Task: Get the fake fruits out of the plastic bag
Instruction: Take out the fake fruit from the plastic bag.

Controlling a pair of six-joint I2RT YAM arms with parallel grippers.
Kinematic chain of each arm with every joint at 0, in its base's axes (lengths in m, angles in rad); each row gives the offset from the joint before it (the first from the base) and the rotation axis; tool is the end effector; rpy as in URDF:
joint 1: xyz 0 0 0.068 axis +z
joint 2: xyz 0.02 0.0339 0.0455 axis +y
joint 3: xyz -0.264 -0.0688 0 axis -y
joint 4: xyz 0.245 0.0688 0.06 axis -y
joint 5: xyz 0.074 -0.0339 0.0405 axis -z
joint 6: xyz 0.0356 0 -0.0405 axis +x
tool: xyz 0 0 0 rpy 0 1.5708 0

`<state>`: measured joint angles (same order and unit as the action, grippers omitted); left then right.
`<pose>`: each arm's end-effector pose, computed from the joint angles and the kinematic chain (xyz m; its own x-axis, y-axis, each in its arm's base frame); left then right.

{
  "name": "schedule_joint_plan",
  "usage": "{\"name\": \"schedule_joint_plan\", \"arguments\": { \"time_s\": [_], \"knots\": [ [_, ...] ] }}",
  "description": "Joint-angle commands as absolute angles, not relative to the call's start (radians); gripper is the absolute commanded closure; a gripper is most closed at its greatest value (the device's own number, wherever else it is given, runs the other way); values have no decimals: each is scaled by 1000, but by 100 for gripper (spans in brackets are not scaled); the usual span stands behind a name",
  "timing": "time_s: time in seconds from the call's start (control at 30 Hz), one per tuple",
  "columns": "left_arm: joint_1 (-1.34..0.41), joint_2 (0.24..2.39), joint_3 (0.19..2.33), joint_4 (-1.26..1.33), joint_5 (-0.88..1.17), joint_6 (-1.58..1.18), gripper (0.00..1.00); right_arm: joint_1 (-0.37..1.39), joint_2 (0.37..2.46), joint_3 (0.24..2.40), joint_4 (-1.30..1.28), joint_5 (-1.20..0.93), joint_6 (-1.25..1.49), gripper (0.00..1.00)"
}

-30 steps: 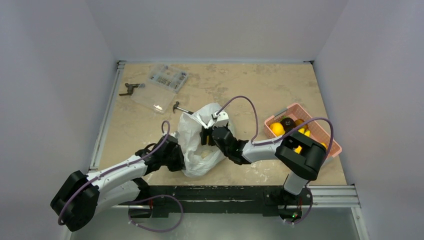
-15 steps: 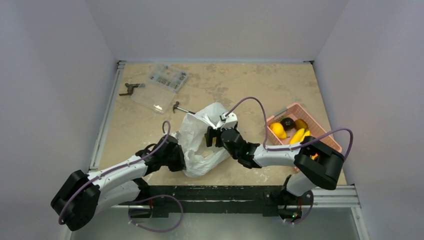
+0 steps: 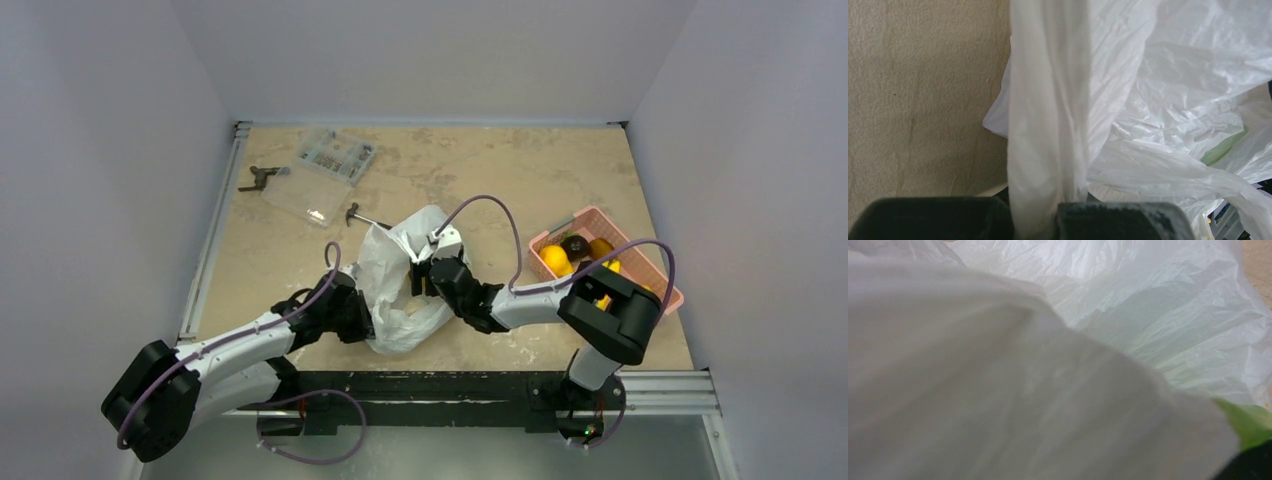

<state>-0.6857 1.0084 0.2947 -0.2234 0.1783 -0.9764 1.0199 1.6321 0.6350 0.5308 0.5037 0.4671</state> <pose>0.1262 -0.1114 0.1339 -0.9329 -0.2902 -0.2132 -0.1222 0.8121 -0.5706 0.1787 0.2581 0.1565 -0.4445 0.0298 -0.8953 -0.3588 0.9098 0.2085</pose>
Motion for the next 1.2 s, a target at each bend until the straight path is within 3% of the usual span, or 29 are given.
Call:
{"name": "schedule_joint_plan", "arguments": {
  "time_s": [0.0,0.4,0.53,0.63,0.83,0.9,1.03,1.17],
  "knots": [
    [-691,1016,255,-235,143,-955,100,1017,1669,703,578,517,436,28],
    [-691,1000,246,-236,156,-942,100,970,1786,773,621,430,471,29],
    [-691,985,248,-252,154,-930,100,962,1795,753,667,367,472,41],
    [-691,939,251,-279,125,-926,100,963,1768,727,673,333,470,43],
    [-691,803,253,-311,92,-949,100,961,1693,710,620,314,481,68],
    [-690,765,249,-323,78,-958,90,962,1664,704,598,321,472,70],
    [-691,668,213,-335,48,-984,60,962,1611,692,570,314,461,82],
    [-690,587,234,-439,12,-979,41,962,1565,681,546,317,456,86]
  ]
}}
